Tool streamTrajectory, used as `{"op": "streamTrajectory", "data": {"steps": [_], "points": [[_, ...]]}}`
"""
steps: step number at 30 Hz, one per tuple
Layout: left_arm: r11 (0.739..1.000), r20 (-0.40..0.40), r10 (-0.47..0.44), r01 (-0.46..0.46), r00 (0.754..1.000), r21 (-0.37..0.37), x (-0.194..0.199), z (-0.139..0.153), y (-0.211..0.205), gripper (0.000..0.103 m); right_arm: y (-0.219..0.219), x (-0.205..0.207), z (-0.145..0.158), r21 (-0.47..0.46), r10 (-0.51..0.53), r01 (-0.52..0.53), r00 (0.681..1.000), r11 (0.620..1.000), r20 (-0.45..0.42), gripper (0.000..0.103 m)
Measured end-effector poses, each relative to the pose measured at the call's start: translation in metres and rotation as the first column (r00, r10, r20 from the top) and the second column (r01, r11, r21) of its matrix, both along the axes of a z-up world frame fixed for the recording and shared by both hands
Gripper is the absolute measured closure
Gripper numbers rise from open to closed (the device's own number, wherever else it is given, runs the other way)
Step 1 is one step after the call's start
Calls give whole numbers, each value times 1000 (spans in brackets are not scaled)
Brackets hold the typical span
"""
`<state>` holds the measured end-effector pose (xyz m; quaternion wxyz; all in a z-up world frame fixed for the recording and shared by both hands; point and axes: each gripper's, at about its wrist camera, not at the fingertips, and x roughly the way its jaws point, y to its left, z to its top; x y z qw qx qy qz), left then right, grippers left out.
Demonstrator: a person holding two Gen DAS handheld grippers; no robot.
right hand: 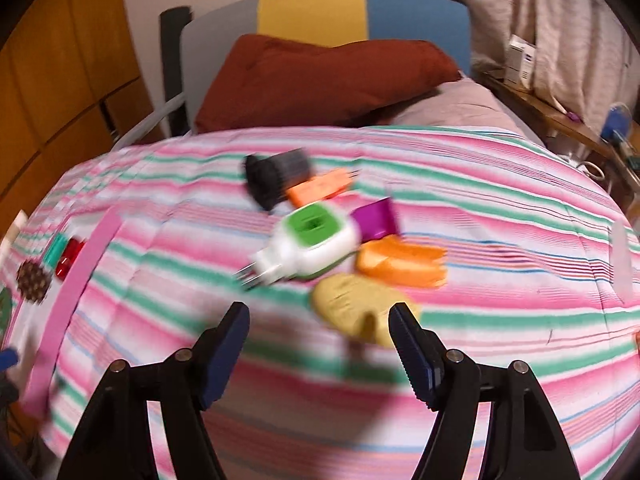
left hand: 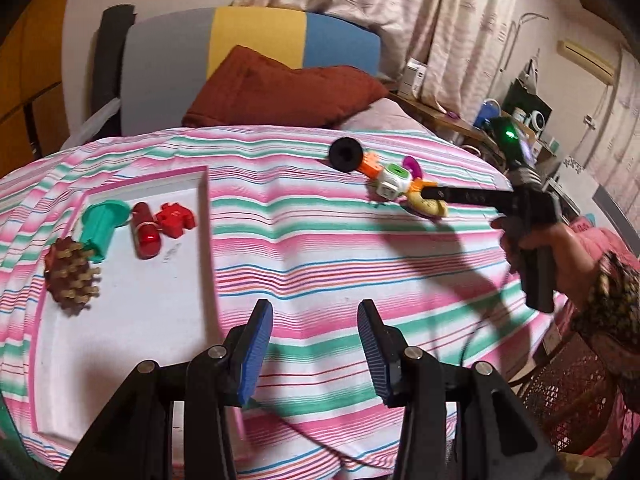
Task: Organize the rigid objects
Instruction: 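Withdraw both tools from the tray toward the toy pile, then grasp the yellow egg-shaped sponge with the right tool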
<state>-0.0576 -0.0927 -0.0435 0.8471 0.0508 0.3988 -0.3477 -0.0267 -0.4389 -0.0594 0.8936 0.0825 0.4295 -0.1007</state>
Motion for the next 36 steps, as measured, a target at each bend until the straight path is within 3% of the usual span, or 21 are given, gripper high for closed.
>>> {"op": "streamTrajectory", "data": {"steps": [4,8,10,13,15,21,25,29,32,34,36], "points": [[999,-19,-29,29,999,14,-5,-6,-10,59,-17,12,-21,52,-41,43,998,998,-43,30],[999,-23,-36,36,999,24,-7,-11,-17,59,-4,14,-22,120,64,-55,995,991,-78,29],[999,-32,-35,36,999,25,-6,-12,-19,59,4,14,-14,132,66,-57,995,990,-68,29],[999,-37,-32,33,999,24,-5,-14,-23,59,10,14,-4,98,80,-78,997,992,-15,29],[999,-37,-31,32,999,28,-6,-15,-24,59,13,17,-7,45,91,-90,996,995,-15,29],[999,-40,-38,39,999,38,-9,-16,-29,59,11,27,-20,10,141,-141,990,990,-18,31],[998,-37,-43,45,998,47,-9,-16,-33,59,12,31,-22,17,149,-148,988,989,-41,31],[998,-35,-42,44,998,47,-10,-15,-34,59,15,29,-15,131,215,-205,975,970,-64,32],[998,-42,-39,41,998,47,-10,-16,-34,59,22,32,-15,42,220,-218,975,975,-45,32],[998,-46,-41,43,998,49,-10,-16,-35,59,23,34,-25,41,215,-213,973,976,-78,32],[998,-41,-44,46,998,53,-10,-15,-37,59,23,36,-34,59,206,-201,972,978,-113,43]]}}
